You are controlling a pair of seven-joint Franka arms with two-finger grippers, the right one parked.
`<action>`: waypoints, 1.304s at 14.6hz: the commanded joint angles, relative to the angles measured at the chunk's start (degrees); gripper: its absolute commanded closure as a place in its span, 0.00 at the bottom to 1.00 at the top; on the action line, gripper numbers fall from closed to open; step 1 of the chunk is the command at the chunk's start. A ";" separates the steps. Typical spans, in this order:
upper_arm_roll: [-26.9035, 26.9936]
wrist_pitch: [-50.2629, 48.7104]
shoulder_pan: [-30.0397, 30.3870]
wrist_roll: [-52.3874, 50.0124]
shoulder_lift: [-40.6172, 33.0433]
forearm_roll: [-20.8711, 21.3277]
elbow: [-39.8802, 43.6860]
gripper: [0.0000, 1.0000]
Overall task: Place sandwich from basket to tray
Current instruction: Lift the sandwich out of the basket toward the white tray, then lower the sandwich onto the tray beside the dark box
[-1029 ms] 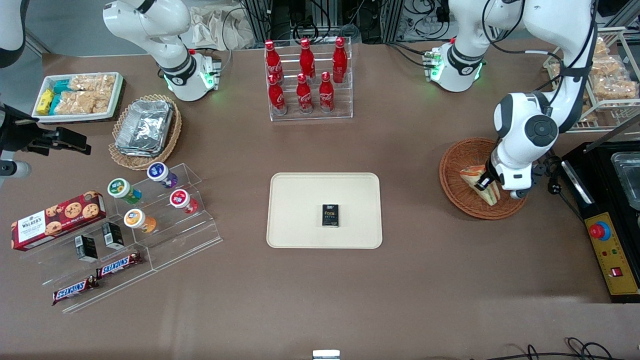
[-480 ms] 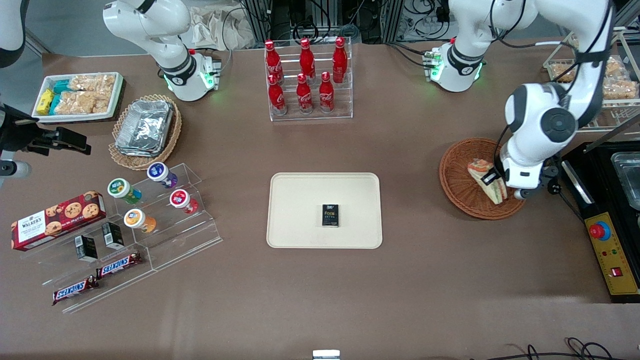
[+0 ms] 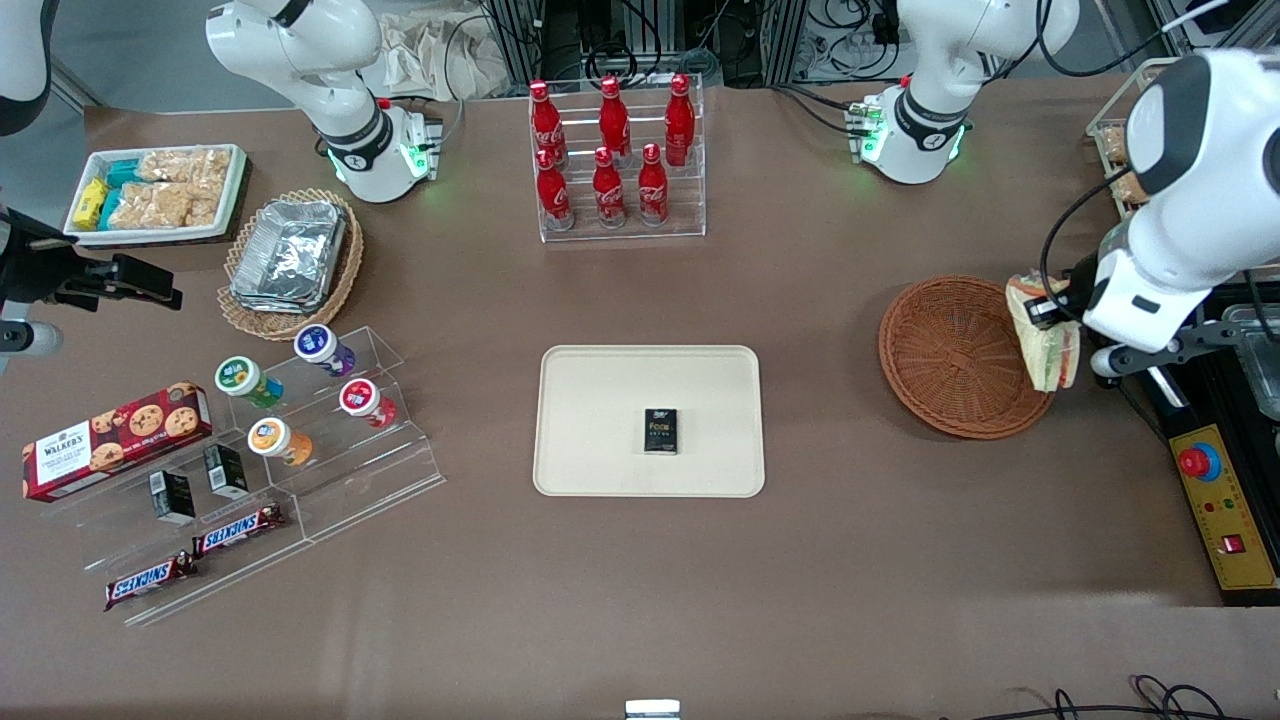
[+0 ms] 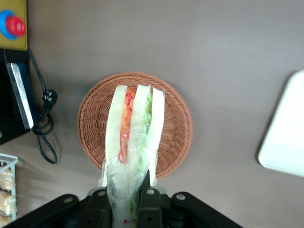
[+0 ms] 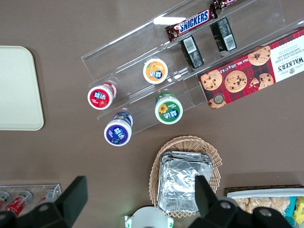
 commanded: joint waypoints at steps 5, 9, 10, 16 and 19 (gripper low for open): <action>-11.50 -0.06 -0.16 -3.76 14.13 -15.36 14.23 0.98; -19.93 13.54 -0.25 -12.61 22.29 -14.06 13.36 0.98; -21.17 16.80 -0.25 -14.12 24.23 -12.49 12.66 0.98; -23.03 33.77 -3.84 -14.48 31.97 -11.24 6.25 0.98; -23.03 38.01 -5.43 -15.54 33.92 -11.16 3.70 0.97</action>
